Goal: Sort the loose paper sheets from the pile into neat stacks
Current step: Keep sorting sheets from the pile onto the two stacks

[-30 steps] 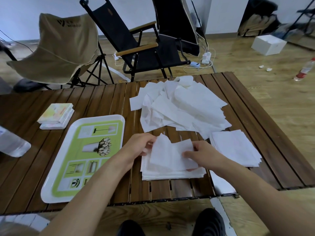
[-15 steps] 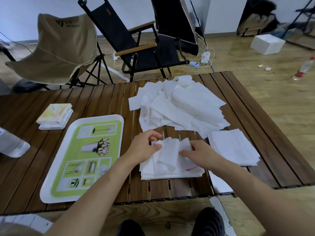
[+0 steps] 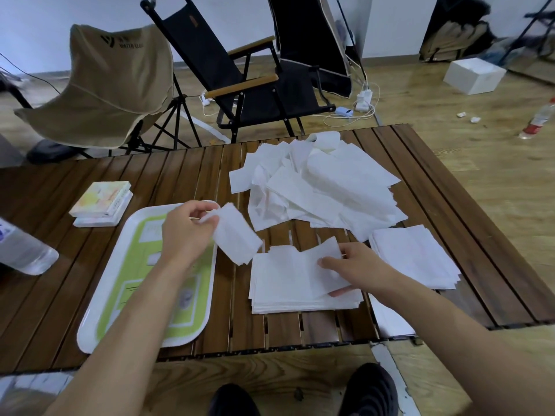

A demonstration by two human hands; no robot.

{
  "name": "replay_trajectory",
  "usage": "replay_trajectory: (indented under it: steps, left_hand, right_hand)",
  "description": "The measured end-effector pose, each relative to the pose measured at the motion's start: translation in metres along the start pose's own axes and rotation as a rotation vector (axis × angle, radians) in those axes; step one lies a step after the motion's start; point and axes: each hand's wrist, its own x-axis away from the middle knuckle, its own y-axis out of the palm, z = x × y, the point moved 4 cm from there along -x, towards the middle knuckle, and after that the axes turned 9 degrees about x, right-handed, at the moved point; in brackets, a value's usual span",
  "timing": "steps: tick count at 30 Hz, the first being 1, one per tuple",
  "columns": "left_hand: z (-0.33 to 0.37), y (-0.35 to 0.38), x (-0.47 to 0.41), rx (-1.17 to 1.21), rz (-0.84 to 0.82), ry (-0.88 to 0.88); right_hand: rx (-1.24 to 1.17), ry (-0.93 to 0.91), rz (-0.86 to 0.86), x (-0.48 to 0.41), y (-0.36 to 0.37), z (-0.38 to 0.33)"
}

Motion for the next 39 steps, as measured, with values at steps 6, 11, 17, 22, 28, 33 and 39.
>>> replay_trajectory:
  steps: [6, 11, 17, 22, 28, 33, 39]
  left_hand:
    - [0.0, -0.006, 0.005, -0.055, 0.001, 0.042]
    - [0.009, -0.002, 0.011, -0.058, -0.031, 0.096]
    - [0.01, -0.001, 0.014, -0.069, -0.048, 0.097]
    - [0.011, -0.002, 0.015, -0.055, -0.04, 0.097]
    - [0.013, -0.006, 0.014, -0.029, -0.016, 0.111]
    - [0.015, -0.004, 0.016, -0.024, -0.013, 0.12]
    - [0.024, -0.004, 0.022, 0.009, -0.043, 0.176]
  right_hand:
    - [0.002, 0.018, 0.042, 0.004, -0.005, 0.004]
    - [-0.067, -0.011, 0.032, 0.014, -0.001, -0.002]
    - [-0.219, -0.215, -0.063, 0.027, 0.011, -0.03]
    - [-0.273, -0.273, -0.199, 0.028, 0.026, -0.044]
    - [-0.282, -0.095, -0.096, 0.013, 0.019, -0.015]
    - [-0.238, 0.031, -0.014, 0.011, 0.009, 0.004]
    - [-0.001, 0.114, 0.07, 0.013, 0.005, 0.003]
